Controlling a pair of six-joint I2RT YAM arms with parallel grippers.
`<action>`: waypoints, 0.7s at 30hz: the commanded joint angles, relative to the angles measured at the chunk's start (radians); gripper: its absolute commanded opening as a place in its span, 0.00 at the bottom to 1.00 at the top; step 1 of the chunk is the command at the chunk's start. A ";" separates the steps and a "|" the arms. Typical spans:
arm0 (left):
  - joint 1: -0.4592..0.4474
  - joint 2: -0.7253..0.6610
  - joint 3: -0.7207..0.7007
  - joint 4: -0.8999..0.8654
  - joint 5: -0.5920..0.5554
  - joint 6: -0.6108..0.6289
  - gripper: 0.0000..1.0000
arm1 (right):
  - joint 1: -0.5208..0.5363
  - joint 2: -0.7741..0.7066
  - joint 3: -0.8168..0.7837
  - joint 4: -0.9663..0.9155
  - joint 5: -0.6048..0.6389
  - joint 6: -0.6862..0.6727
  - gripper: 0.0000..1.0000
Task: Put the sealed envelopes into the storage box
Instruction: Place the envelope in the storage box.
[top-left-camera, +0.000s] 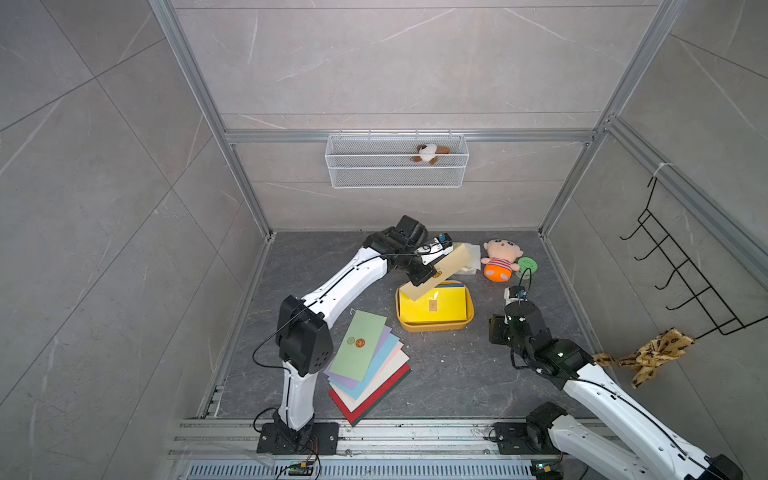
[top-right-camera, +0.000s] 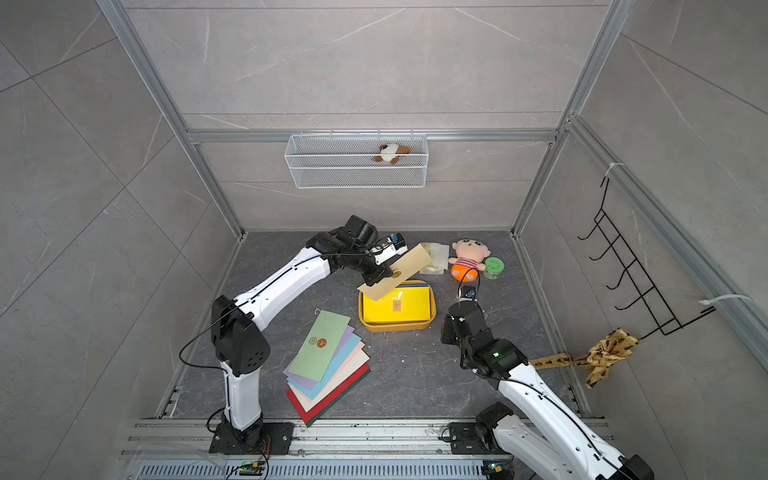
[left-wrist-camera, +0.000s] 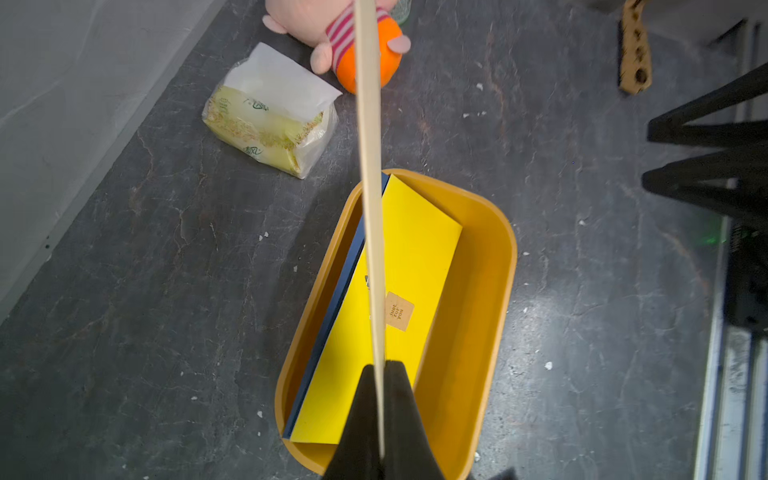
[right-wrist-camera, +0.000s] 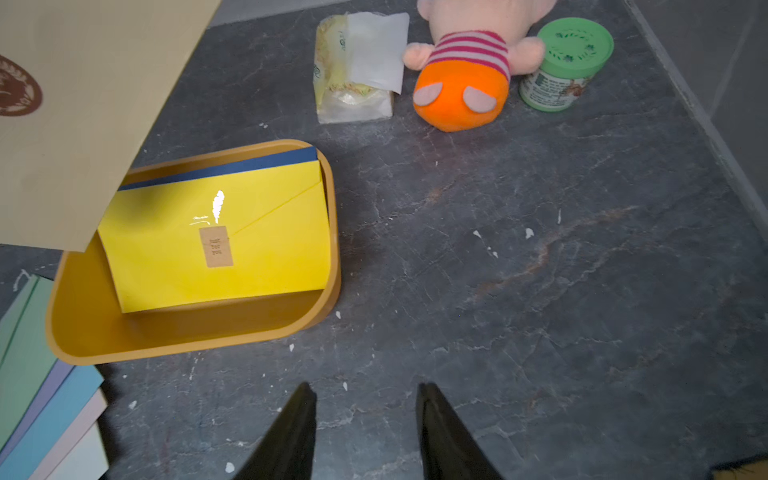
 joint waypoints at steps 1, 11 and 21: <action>-0.031 0.096 0.175 -0.182 -0.073 0.111 0.00 | -0.008 -0.017 -0.015 -0.032 0.055 0.004 0.52; -0.064 0.232 0.252 -0.301 -0.137 0.173 0.00 | -0.024 -0.044 -0.034 -0.017 0.020 -0.001 0.59; -0.076 0.239 0.204 -0.325 -0.170 0.220 0.00 | -0.034 -0.030 -0.022 -0.011 -0.004 -0.004 0.57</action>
